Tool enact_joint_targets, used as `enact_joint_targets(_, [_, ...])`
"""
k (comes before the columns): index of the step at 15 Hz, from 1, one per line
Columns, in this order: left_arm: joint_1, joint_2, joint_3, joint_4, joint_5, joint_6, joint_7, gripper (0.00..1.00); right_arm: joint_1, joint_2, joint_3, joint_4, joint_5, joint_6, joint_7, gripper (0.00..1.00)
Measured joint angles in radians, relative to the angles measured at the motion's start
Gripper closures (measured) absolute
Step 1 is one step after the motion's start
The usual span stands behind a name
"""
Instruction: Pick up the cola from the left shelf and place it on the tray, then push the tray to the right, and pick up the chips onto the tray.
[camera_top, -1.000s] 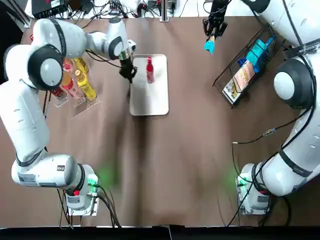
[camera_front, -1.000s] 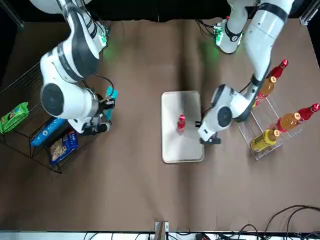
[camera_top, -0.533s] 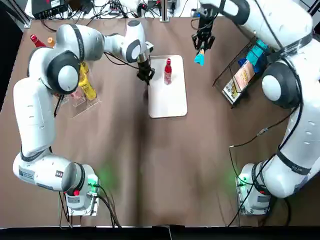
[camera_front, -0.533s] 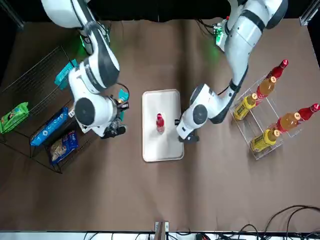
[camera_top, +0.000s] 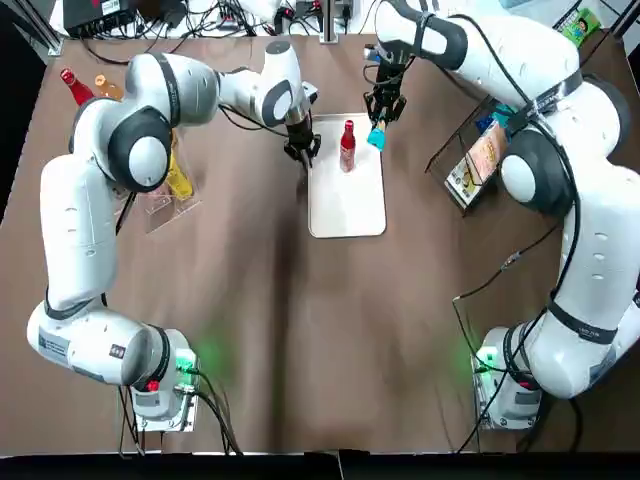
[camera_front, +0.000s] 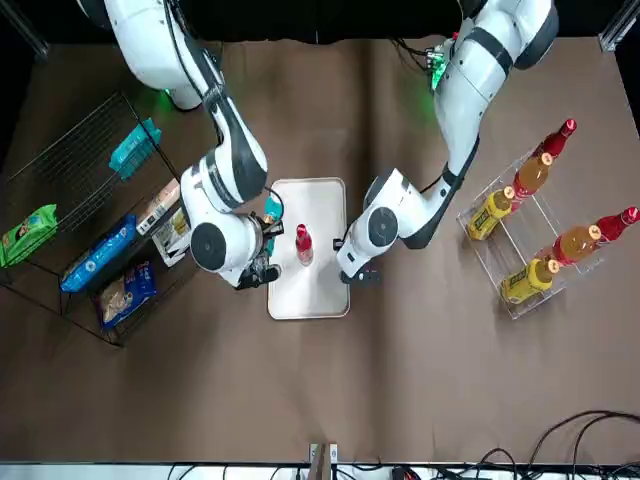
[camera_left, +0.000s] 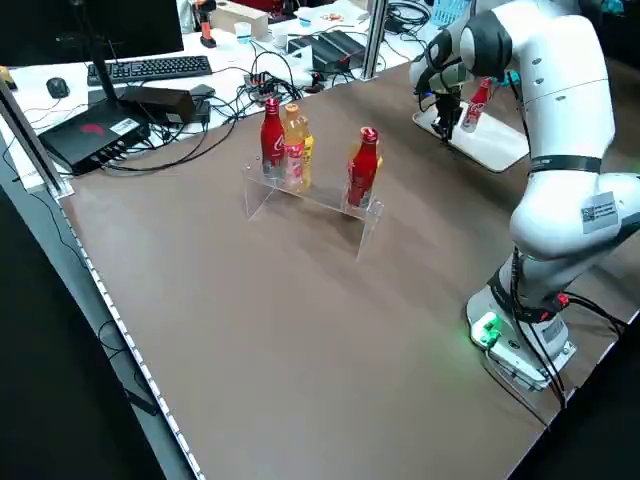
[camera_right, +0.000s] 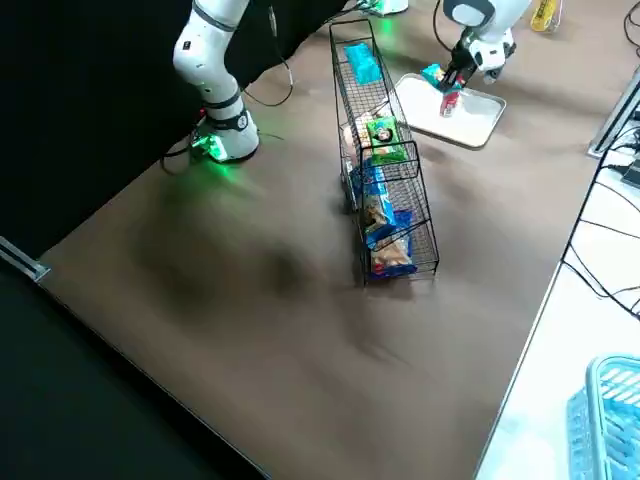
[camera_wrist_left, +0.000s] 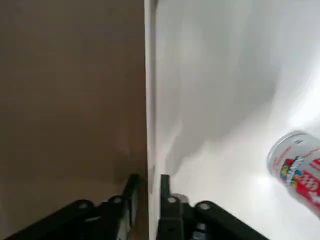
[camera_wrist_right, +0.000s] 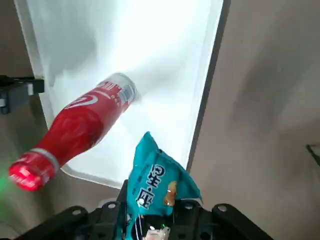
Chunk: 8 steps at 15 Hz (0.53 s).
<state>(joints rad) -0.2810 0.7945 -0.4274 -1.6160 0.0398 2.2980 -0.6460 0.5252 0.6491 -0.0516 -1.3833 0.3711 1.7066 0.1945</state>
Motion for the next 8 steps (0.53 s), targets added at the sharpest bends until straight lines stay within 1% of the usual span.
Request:
enact_joint_targets(3, [0.039, -0.034, 0.003, 0.023, 0.000, -0.016, 0.001, 0.50, -0.001, 0.040, 0.000, -0.002, 0.005, 0.051, -0.007, 0.71])
enact_joint_targets(5, [0.093, -0.093, 0.002, 0.033, 0.000, -0.090, 0.017, 0.33, 0.002, 0.067, 0.001, -0.002, 0.006, 0.073, -0.009, 0.71])
enact_joint_targets(8, [0.172, -0.213, 0.003, 0.038, 0.010, -0.212, 0.027, 0.06, 0.007, 0.096, 0.002, -0.002, 0.006, 0.107, -0.009, 0.71])
